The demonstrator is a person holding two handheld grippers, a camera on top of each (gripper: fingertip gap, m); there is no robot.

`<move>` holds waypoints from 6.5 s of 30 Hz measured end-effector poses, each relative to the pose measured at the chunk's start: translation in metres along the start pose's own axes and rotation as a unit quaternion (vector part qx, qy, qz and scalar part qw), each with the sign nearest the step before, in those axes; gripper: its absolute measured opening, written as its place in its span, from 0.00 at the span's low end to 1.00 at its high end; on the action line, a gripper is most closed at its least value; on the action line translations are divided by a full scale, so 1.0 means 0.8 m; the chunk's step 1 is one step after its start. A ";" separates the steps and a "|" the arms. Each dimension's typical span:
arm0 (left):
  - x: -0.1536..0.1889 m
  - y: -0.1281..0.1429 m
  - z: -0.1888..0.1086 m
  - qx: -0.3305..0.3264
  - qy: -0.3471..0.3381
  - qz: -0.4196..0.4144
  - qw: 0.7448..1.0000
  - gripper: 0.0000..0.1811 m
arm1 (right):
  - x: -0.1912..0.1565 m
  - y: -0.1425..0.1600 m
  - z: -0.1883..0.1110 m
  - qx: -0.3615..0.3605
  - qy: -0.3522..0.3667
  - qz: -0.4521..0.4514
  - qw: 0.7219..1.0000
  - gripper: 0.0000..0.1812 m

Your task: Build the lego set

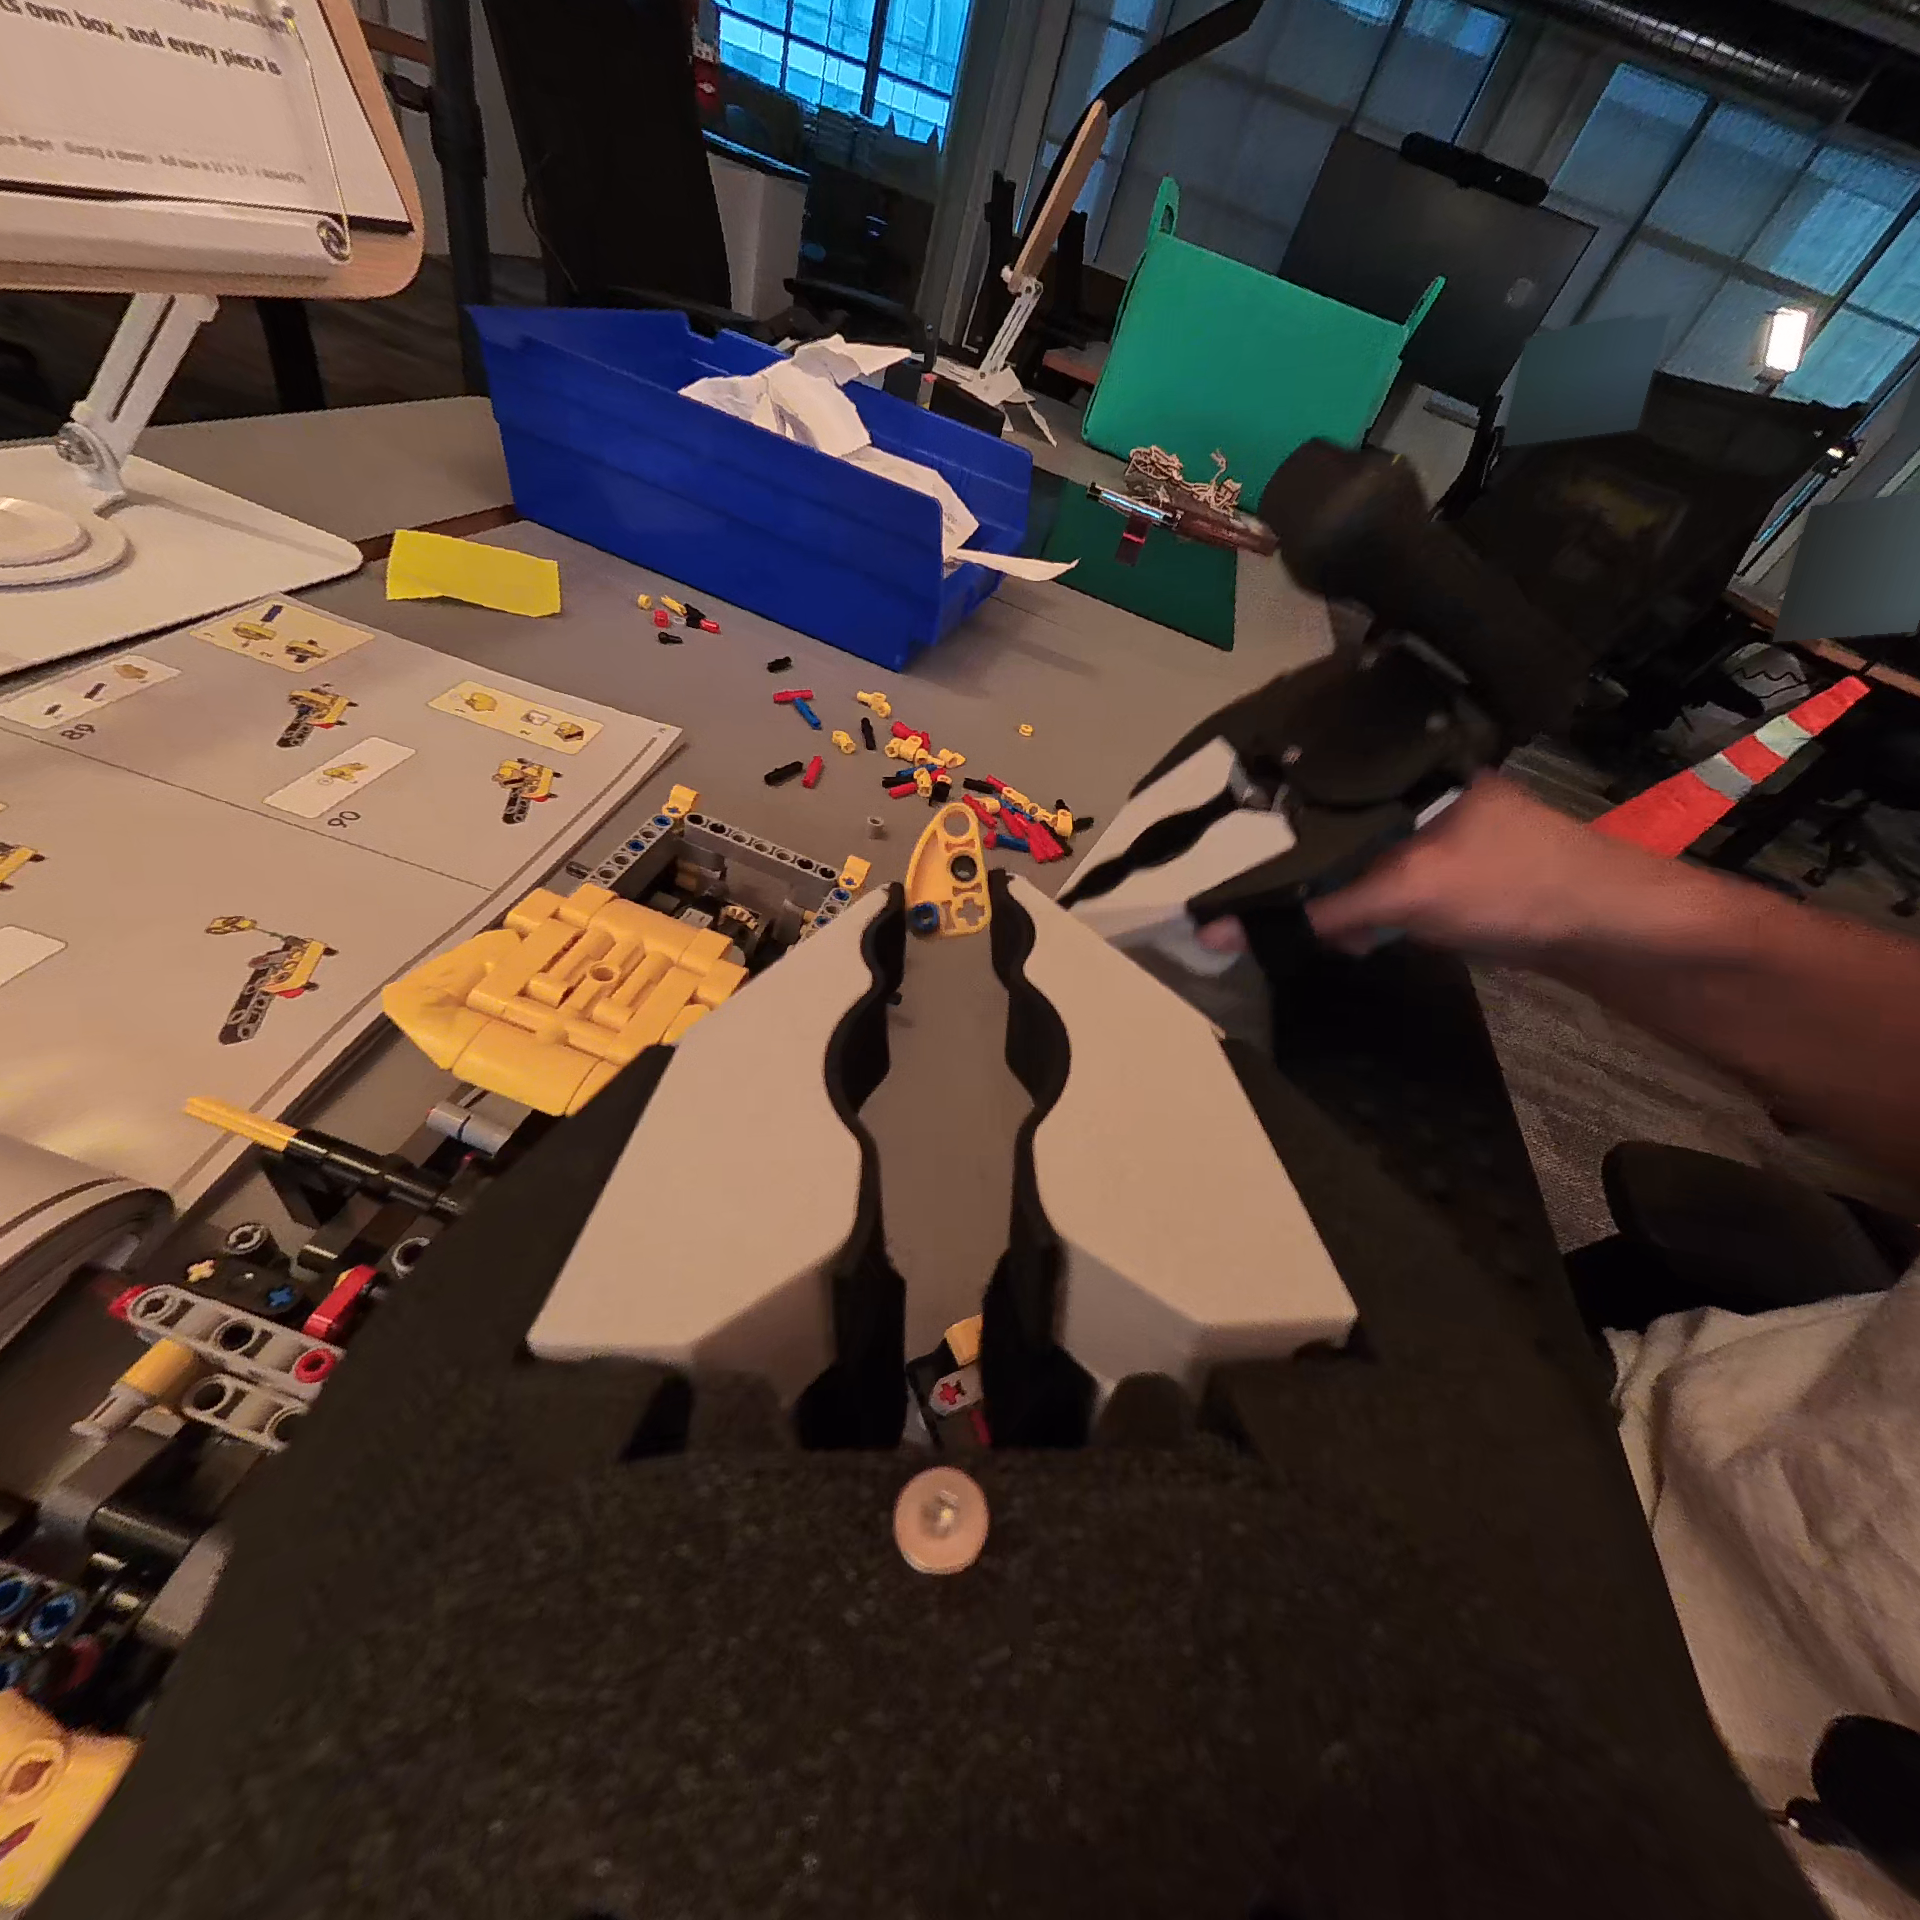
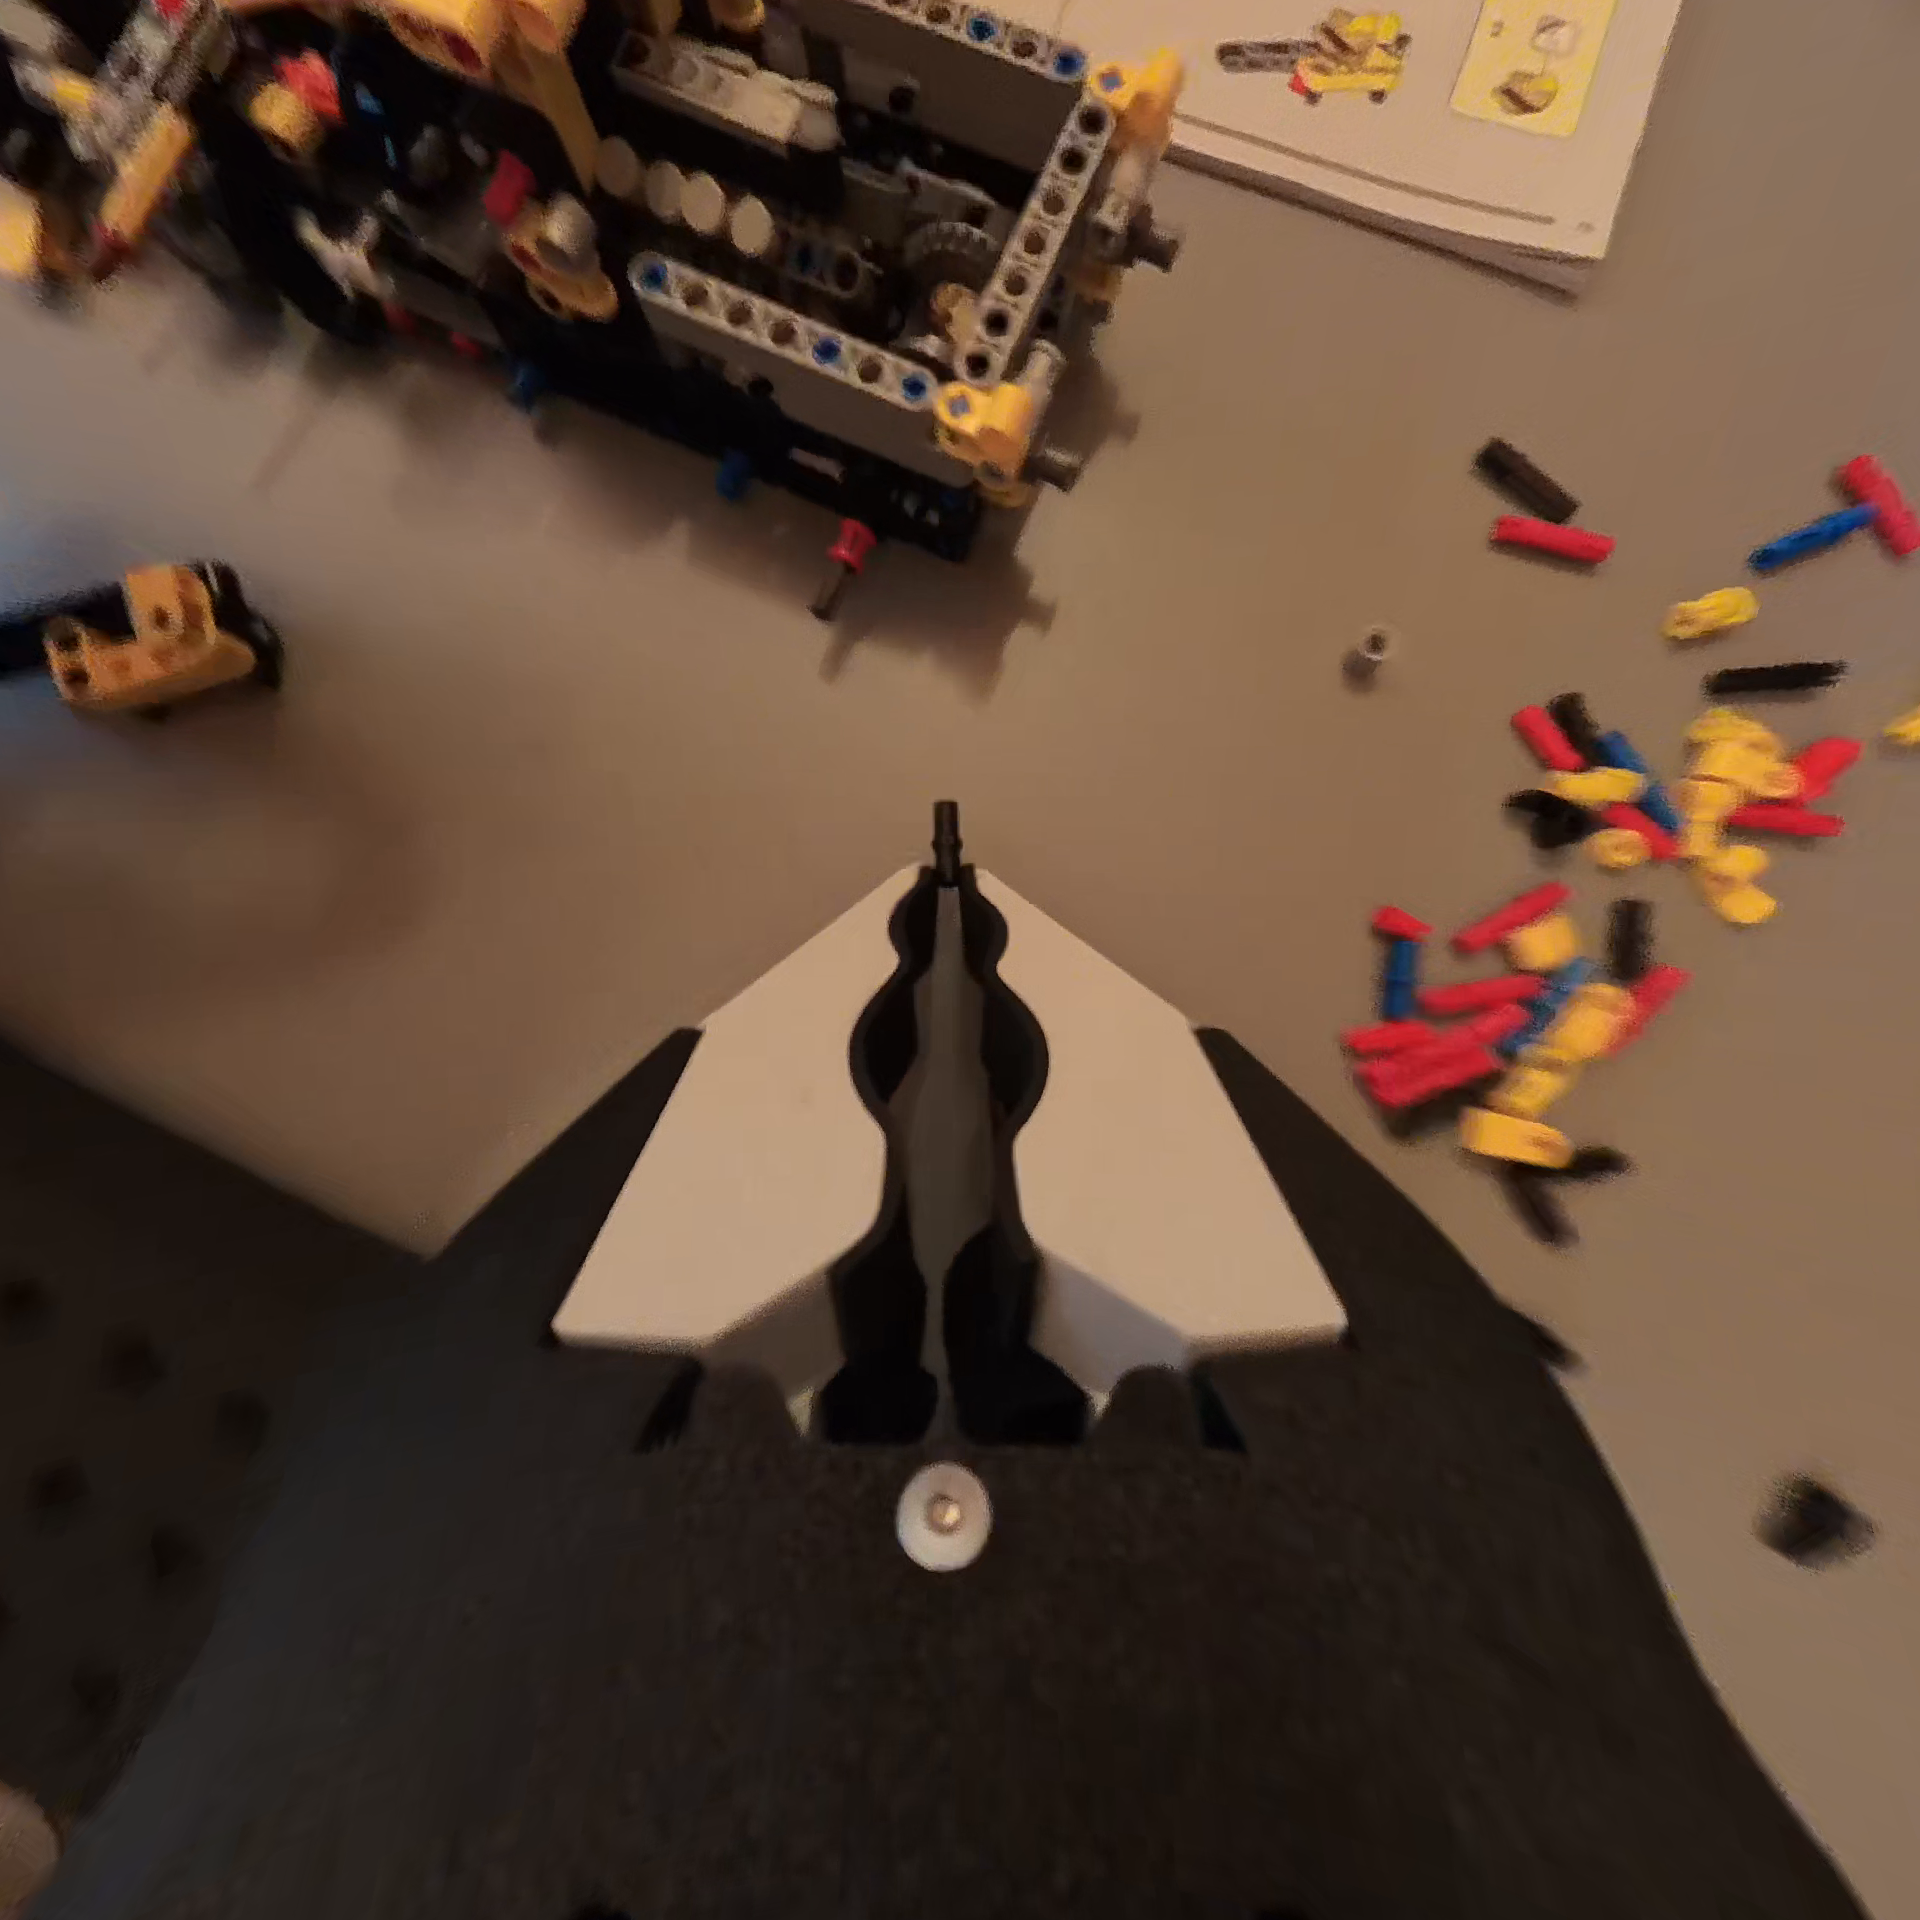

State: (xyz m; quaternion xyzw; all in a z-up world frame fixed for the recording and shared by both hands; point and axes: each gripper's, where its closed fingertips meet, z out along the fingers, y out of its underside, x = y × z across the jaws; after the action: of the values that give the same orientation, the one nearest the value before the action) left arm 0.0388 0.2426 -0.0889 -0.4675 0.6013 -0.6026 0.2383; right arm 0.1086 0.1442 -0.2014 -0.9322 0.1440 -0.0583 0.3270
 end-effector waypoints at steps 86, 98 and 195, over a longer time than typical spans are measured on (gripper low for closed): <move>-0.005 0.016 0.007 -0.032 -0.019 0.009 0.999 0.08 | 0.288 0.199 -0.144 0.008 0.014 -0.022 1.000 0.07; -0.005 0.017 0.008 -0.034 -0.020 0.009 0.999 0.08 | 0.283 0.195 -0.163 -0.299 -0.018 -0.047 0.953 0.02; 0.053 -0.001 0.029 0.015 -0.007 0.056 0.998 0.17 | -0.083 -0.135 -0.102 0.293 -0.421 0.133 0.848 0.04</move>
State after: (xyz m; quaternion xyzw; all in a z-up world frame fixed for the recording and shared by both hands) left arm 0.0395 0.1951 -0.0802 -0.4334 0.6157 -0.5943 0.2828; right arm 0.0537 0.1967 -0.0709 -0.7001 0.0917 0.3448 0.6185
